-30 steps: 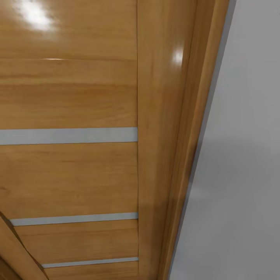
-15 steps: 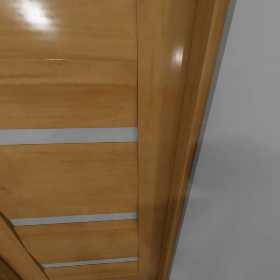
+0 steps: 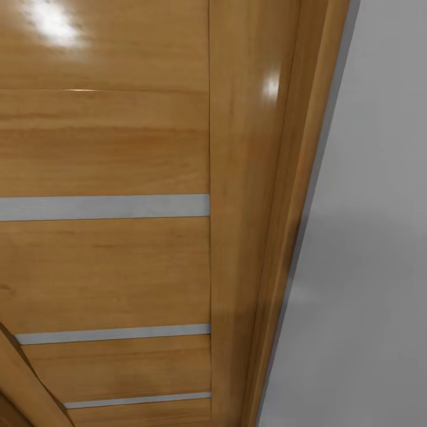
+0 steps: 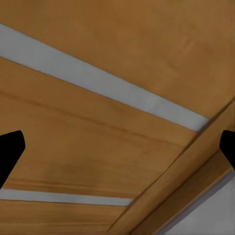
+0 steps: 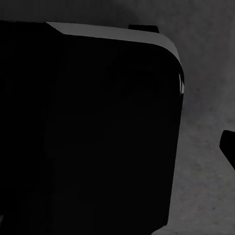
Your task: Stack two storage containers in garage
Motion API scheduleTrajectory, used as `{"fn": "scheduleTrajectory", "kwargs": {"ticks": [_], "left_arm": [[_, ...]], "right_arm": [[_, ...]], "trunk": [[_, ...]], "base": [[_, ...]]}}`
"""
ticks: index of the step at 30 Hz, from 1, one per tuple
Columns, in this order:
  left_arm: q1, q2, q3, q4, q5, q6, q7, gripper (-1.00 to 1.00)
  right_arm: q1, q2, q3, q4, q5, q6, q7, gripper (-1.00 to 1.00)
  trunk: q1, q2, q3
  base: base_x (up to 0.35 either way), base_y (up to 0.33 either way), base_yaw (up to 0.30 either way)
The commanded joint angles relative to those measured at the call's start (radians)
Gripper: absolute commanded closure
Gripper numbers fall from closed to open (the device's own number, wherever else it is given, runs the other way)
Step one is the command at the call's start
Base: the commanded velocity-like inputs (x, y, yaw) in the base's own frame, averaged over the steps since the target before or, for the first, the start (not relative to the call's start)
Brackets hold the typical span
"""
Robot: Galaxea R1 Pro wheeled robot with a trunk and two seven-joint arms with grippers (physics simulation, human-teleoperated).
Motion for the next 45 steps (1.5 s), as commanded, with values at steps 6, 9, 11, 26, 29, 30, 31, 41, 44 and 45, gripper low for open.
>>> {"fn": "scheduleTrajectory", "kwargs": {"ticks": [6,9,11,26,29,30,31,41,44,45], "left_arm": [[-0.005,0.028,-0.006,0.000,0.001,0.047,-0.003,-1.00],[-0.015,0.062,-0.008,0.000,0.001,0.082,-0.003,-1.00],[-0.025,0.067,-0.009,0.000,0.001,0.088,-0.003,-1.00],[-0.108,0.090,-0.010,0.000,-0.005,0.106,-0.003,-1.00],[-0.136,0.098,-0.013,0.000,-0.021,0.111,-0.003,-1.00],[-0.145,0.100,-0.014,0.000,-0.029,0.112,-0.003,-1.00],[-0.154,0.102,-0.016,0.000,-0.039,0.112,-0.003,-1.00],[-0.340,0.121,-0.055,0.000,-0.216,0.148,-0.003,-1.00],[-0.406,0.127,-0.067,0.000,-0.255,0.175,-0.003,-1.00],[-0.421,0.130,-0.069,0.000,-0.264,0.182,-0.003,-1.00]], "right_arm": [[0.000,0.011,0.004,-0.001,0.001,0.000,-0.002,-1.00],[0.000,0.023,0.005,0.000,0.003,0.000,-0.002,-1.00],[0.000,0.026,0.008,0.000,0.004,0.000,-0.002,-1.00],[0.000,0.029,0.027,0.001,0.003,0.000,-0.001,-1.00],[0.000,0.030,0.031,0.001,0.003,0.000,-0.001,-1.00],[0.000,0.030,0.033,0.001,0.003,0.000,-0.001,-1.00],[0.000,0.030,0.035,0.001,0.003,0.000,-0.001,-1.00],[0.000,0.030,0.048,0.001,0.003,0.000,-0.001,-1.00],[0.000,0.030,0.051,0.001,0.004,0.000,-0.001,-1.00],[0.000,0.030,0.054,0.001,0.004,0.000,-0.001,-1.00]], "trunk": [[0.000,0.000,-0.001],[0.000,0.000,-0.001],[0.000,0.000,-0.001],[0.000,0.000,-0.001],[0.000,0.000,-0.001],[0.000,0.000,-0.001],[0.000,0.000,-0.001],[0.000,0.000,-0.001],[0.000,0.000,-0.001],[0.000,0.000,-0.001]], "base": [[0.000,0.000,0.000],[0.000,0.000,0.000],[0.000,0.000,0.000],[0.000,0.000,0.000],[0.000,0.000,0.000],[0.000,0.000,0.000],[0.000,0.000,0.000],[0.000,0.000,0.000],[0.000,0.000,0.000],[0.000,0.000,0.000]]}}
